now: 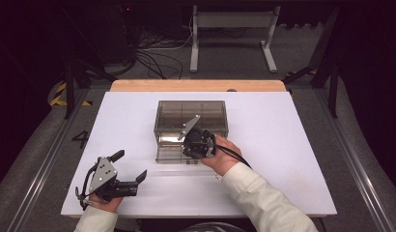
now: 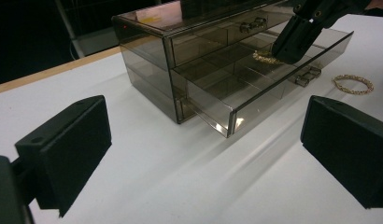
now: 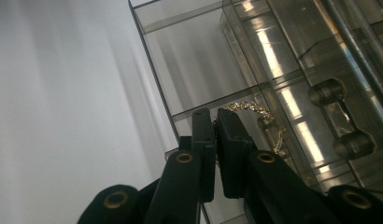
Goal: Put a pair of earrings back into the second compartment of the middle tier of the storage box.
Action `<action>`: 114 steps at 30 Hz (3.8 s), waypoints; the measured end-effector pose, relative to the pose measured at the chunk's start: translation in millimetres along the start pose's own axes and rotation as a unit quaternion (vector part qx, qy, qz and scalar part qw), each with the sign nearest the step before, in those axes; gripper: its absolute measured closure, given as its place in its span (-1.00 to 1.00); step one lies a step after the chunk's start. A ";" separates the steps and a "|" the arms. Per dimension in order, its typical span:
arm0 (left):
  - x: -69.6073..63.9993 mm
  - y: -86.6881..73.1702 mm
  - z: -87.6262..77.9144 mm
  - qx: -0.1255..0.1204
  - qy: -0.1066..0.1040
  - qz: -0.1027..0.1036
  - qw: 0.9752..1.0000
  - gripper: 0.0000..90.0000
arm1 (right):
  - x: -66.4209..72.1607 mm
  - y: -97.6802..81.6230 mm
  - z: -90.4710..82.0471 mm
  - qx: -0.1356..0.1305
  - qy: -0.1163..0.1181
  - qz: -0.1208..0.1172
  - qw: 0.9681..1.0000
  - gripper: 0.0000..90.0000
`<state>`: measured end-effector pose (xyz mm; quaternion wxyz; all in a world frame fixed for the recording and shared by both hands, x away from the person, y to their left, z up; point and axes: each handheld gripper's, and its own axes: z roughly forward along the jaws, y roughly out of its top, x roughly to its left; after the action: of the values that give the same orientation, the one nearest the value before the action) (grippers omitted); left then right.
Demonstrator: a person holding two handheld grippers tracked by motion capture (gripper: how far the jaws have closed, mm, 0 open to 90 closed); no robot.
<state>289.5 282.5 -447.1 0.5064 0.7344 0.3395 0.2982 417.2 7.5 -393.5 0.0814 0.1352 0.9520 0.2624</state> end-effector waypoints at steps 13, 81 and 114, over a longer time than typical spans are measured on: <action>-0.3 -0.1 0.0 -0.001 0.000 -0.002 1.000 -0.94 | -3.3 0.4 8.3 0.009 0.008 0.005 1.000 0.92; -1.8 0.0 1.2 0.002 -0.002 0.002 1.000 -0.94 | 9.8 -62.7 -66.6 -0.105 -0.011 0.029 0.994 0.28; -1.4 0.1 0.7 0.000 -0.002 -0.001 1.000 -0.94 | 19.7 -95.3 -56.0 -0.037 -0.011 0.022 0.999 0.35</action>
<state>289.2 280.9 -447.3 0.5073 0.7346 0.3391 0.2968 365.5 -92.1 -397.3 0.0915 0.1560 0.9373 0.2978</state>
